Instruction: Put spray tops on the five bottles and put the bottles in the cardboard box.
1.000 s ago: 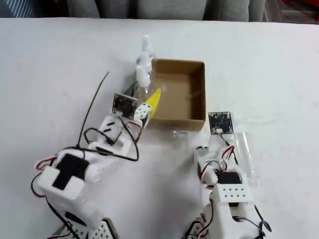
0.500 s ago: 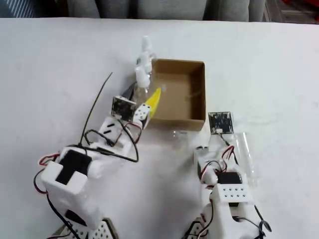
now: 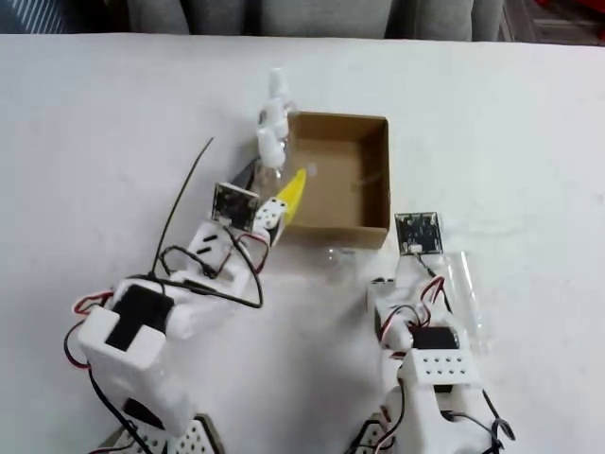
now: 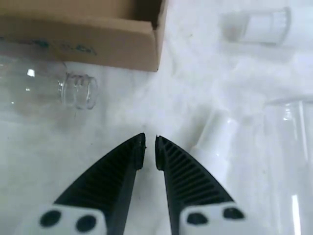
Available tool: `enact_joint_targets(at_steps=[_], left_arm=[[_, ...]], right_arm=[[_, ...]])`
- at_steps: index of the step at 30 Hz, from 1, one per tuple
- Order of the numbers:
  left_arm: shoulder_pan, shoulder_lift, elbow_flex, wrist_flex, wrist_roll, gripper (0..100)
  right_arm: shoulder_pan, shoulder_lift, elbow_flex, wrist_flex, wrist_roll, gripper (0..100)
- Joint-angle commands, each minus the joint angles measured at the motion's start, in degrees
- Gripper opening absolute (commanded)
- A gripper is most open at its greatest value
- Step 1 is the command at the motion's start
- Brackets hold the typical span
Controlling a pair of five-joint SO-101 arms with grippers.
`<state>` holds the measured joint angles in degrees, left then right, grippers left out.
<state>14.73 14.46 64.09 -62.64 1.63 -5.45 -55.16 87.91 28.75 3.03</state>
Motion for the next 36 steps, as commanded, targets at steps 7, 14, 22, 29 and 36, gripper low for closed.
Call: enact_joint_targets(at_steps=[7, 14, 22, 29, 36], left_arm=[[-0.48, -0.66, -1.76, 2.73, 0.70, 18], [-0.75, -0.66, -1.76, 2.81, 0.70, 18], [-0.75, -0.66, -1.76, 2.90, 0.70, 18], [-0.66, -3.03, -1.85, 9.49, 0.79, 28], [-0.92, -5.23, -1.85, 13.45, 2.37, 29]], right_arm=[[0.75, -0.92, -0.53, -1.01, 0.62, 1.6], [0.75, -0.92, -0.53, -1.01, 0.62, 1.6], [0.75, -0.92, -0.53, -1.01, 0.62, 1.6], [0.75, -0.92, -0.53, -1.01, 0.62, 1.6], [0.75, -0.92, -0.53, -1.01, 0.62, 1.6]])
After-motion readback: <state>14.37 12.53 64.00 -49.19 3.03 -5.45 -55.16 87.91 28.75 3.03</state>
